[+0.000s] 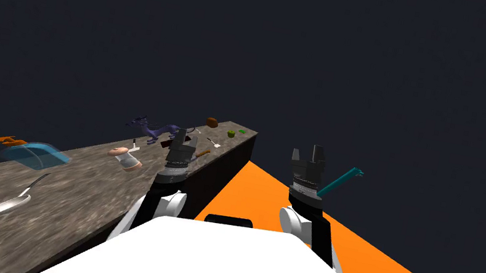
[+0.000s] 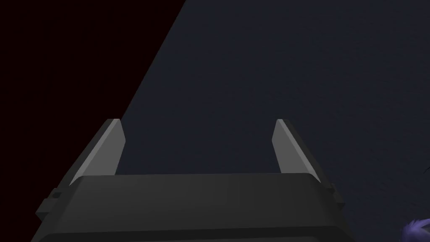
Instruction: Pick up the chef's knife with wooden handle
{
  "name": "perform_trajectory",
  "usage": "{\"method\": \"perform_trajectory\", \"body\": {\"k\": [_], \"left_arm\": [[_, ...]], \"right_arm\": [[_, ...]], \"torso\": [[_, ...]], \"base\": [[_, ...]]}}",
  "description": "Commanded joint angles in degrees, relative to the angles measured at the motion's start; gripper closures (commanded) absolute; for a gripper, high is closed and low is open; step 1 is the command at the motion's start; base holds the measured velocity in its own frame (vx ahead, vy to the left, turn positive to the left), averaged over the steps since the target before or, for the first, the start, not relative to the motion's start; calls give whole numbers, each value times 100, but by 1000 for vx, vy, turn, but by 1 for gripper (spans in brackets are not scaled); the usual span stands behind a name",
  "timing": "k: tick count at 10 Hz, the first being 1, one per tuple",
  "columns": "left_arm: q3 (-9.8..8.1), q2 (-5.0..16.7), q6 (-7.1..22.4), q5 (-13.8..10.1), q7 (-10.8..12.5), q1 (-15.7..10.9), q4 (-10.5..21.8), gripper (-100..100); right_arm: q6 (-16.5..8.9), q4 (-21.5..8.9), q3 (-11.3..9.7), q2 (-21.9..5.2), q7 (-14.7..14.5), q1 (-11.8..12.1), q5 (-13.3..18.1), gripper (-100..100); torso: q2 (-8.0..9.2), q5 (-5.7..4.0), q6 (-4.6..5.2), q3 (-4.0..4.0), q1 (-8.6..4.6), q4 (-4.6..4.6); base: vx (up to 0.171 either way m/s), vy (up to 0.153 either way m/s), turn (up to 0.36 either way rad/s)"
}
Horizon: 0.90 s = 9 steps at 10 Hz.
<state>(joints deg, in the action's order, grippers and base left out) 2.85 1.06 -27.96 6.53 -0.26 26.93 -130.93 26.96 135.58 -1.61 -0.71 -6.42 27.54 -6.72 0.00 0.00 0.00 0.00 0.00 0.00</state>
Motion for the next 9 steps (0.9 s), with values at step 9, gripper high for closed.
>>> {"method": "perform_trajectory", "body": {"k": [9], "left_arm": [[1036, 1271, -636, 295, -50, 552, 588, -100]], "right_arm": [[0, 0, 0, 0, 0, 1, 0, 0]], "torso": [[-30, -4, 1, -17, -20, -7]], "base": [[61, -39, -43]]}}
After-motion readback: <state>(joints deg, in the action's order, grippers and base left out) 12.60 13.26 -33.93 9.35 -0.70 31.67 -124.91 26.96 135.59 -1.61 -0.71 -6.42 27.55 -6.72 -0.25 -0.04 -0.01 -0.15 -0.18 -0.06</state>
